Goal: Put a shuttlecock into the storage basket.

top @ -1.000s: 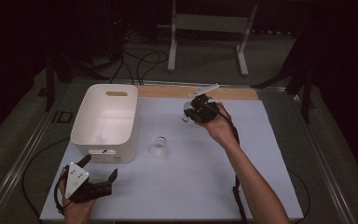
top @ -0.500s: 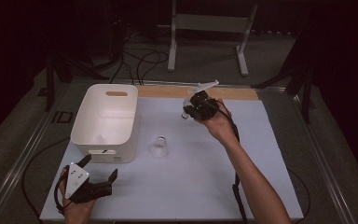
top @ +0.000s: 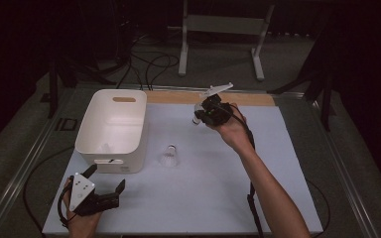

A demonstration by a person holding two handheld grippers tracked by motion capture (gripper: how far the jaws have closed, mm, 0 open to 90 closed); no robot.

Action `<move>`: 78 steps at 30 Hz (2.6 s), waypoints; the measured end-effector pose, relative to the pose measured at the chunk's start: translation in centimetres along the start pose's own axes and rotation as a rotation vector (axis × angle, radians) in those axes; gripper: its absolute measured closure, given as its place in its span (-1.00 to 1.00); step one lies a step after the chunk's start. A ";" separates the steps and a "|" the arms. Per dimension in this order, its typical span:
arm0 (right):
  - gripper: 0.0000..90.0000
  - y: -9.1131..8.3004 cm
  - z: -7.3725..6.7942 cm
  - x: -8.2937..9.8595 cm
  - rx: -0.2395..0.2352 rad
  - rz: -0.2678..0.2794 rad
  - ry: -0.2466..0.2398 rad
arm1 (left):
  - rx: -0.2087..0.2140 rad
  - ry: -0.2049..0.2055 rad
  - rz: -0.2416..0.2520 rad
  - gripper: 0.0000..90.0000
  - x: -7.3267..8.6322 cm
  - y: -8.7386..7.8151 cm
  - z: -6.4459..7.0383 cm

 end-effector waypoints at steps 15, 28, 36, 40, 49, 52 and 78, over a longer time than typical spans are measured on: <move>1.00 -0.6 -0.5 -1.2 0.002 0.019 -0.019 | 0.000 0.002 -0.002 -1.00 0.0 0.0 0.0; 0.99 -0.8 -0.8 -1.6 0.001 0.027 -0.023 | 0.000 0.001 -0.001 -1.00 0.0 0.0 0.0; 1.00 -1.3 -0.9 -2.3 0.008 0.038 -0.035 | 0.000 0.001 0.000 -1.00 0.0 0.0 0.0; 0.99 -1.4 -1.0 -2.6 0.006 0.047 -0.035 | 0.001 0.000 -0.003 -1.00 0.0 0.0 0.1; 1.00 -1.3 -1.3 -2.9 0.006 0.046 -0.047 | 0.004 0.001 0.001 -1.00 0.0 0.1 0.1; 0.99 -1.5 -1.5 -3.2 0.006 0.050 -0.048 | 0.001 0.001 -0.001 -1.00 0.0 0.1 0.1; 0.99 -1.8 -3.0 -4.7 -0.011 0.073 -0.075 | -0.001 0.000 0.003 -1.00 0.0 0.0 0.1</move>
Point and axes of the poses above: each handheld gripper's, and its own axes: y roughly forward along the jaws, x roughly out of its underside, z roughly to its right, the point moved 10 cm from there along y, roughly forward along the jaws, and after that the axes turned 2 degrees about -z, right-handed, at the moved point
